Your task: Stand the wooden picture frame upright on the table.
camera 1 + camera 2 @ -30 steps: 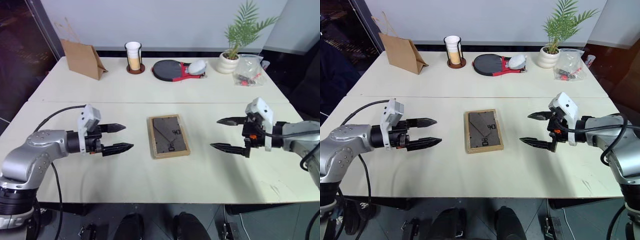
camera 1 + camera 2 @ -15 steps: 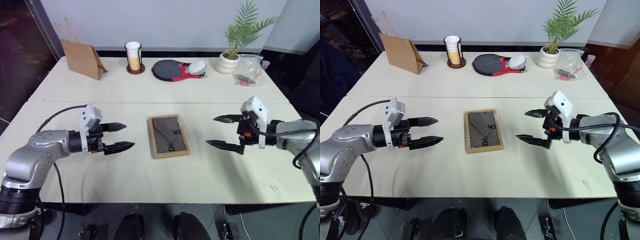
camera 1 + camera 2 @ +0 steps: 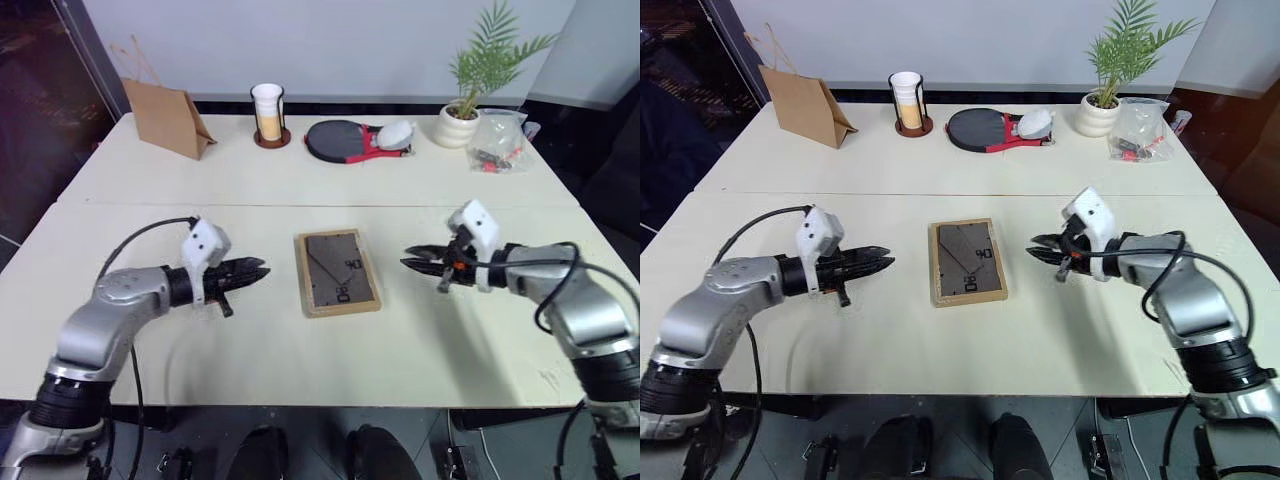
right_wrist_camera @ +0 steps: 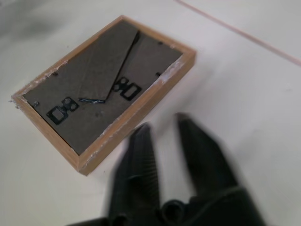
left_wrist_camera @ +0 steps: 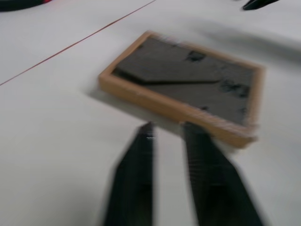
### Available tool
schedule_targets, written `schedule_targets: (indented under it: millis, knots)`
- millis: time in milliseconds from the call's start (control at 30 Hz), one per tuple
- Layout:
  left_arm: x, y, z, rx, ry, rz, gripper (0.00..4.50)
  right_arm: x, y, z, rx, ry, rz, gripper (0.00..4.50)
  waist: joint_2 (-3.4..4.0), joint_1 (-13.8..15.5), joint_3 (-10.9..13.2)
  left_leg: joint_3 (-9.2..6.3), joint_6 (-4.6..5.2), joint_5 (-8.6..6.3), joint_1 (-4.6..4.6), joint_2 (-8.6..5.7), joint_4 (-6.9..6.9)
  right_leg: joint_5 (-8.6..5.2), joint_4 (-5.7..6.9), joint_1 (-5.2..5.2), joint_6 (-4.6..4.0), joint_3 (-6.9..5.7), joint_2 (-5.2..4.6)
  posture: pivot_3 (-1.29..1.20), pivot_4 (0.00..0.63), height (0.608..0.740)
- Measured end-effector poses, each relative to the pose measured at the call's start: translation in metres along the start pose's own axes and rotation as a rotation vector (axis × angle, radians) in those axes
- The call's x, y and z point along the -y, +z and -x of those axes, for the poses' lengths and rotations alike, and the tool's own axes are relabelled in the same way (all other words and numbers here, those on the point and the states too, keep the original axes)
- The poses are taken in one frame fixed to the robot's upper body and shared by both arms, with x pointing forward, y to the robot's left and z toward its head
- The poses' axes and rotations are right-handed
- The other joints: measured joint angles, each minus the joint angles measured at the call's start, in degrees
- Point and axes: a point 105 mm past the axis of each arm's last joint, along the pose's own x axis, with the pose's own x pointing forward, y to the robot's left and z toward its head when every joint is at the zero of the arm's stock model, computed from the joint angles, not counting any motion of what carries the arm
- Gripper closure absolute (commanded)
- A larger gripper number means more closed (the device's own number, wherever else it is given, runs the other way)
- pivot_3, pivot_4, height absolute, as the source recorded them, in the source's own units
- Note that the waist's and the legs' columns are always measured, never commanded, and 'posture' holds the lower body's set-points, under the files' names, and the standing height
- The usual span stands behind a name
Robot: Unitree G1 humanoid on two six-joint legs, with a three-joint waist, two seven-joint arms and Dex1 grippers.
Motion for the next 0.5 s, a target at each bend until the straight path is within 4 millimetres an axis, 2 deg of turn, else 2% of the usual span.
schedule_targets:
  millis: [133,300,500]
  knots:
    - [0.004,-0.019,-0.021,-0.024,0.044,0.020,4.43,-0.006,-0.013,-0.018,-0.052,-0.026,-0.012,4.44,0.00,-0.05,0.00,0.03,0.00,0.00,0.00,0.00,0.06,0.00,0.07,0.00,0.00,0.02,-0.01,0.00,0.150,0.740]
    - [0.019,-0.028,-0.041,-0.030,0.030,0.044,4.43,-0.016,-0.033,-0.039,-0.125,-0.041,-0.047,4.44,-0.01,-0.07,0.00,0.03,0.00,0.00,-0.01,0.00,0.10,0.00,0.15,-0.04,0.00,0.02,0.00,0.00,0.150,0.740]
    - [0.027,-0.035,-0.051,-0.059,0.022,0.038,4.43,-0.019,-0.030,-0.047,-0.112,-0.052,-0.050,4.44,-0.02,-0.30,-0.03,0.04,0.00,0.00,0.06,0.02,0.26,0.00,0.27,0.02,0.00,0.05,0.05,0.00,0.150,0.740]
